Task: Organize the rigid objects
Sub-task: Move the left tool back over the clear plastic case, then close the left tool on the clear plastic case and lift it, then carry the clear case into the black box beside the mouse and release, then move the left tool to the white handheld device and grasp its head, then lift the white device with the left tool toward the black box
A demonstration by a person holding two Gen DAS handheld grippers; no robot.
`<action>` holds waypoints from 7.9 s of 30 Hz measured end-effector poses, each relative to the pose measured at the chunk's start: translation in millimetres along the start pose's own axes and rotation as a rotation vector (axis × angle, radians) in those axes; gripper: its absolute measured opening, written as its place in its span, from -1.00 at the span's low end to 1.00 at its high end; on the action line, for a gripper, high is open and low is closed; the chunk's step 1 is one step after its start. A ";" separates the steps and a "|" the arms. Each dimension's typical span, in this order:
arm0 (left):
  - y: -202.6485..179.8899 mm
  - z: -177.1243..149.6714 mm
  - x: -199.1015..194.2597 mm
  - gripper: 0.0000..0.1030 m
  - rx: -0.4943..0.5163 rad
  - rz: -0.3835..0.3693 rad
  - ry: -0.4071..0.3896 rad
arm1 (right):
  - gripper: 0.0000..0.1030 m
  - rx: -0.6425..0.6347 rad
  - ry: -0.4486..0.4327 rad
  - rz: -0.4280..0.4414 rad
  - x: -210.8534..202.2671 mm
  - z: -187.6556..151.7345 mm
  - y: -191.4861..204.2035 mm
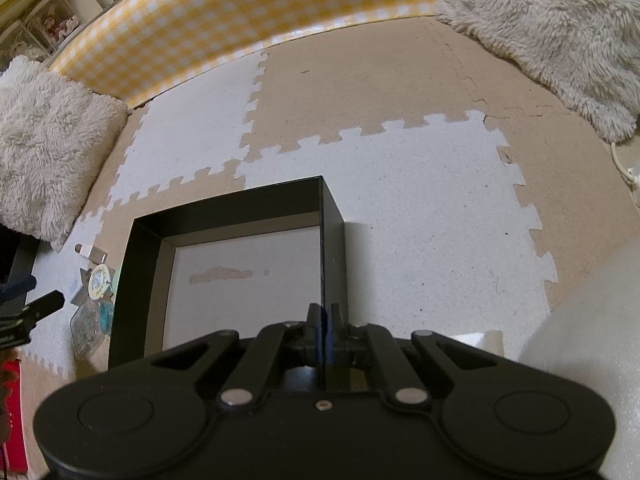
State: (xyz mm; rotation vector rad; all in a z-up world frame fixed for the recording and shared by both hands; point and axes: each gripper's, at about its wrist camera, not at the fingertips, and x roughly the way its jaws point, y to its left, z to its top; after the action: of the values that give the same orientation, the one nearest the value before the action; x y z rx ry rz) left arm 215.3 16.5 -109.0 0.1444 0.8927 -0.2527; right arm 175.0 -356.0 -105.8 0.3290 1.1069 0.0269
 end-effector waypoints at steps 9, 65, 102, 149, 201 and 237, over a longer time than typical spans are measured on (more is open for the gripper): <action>34.8 -19.0 50.5 1.00 -0.039 -0.138 0.188 | -0.93 -0.008 0.005 -0.006 0.8 -0.1 0.2; -144.5 -6.6 2.1 0.42 -0.170 -0.333 0.100 | -0.92 -0.015 0.013 -0.009 2.5 -1.5 -0.7; -190.2 -15.6 11.2 0.88 -0.120 -0.221 0.219 | -0.92 -0.008 0.016 -0.001 3.1 -1.0 -1.9; -91.4 -57.1 -13.6 1.00 0.547 -0.334 0.041 | -0.92 -0.037 0.016 -0.017 3.5 -1.3 1.5; -101.5 -61.0 28.7 0.31 0.195 -0.253 0.323 | -0.92 -0.047 0.021 -0.029 5.0 -3.0 1.0; -154.0 -16.2 -27.8 0.31 0.680 -0.327 -0.117 | -0.91 -0.058 0.025 -0.038 5.7 -3.6 5.1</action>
State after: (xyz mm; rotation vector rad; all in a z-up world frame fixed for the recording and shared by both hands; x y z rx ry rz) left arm 143.8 -123.3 -100.2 0.6093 0.6820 -0.8590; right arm 175.1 -349.2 -110.9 0.2558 1.1349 0.0294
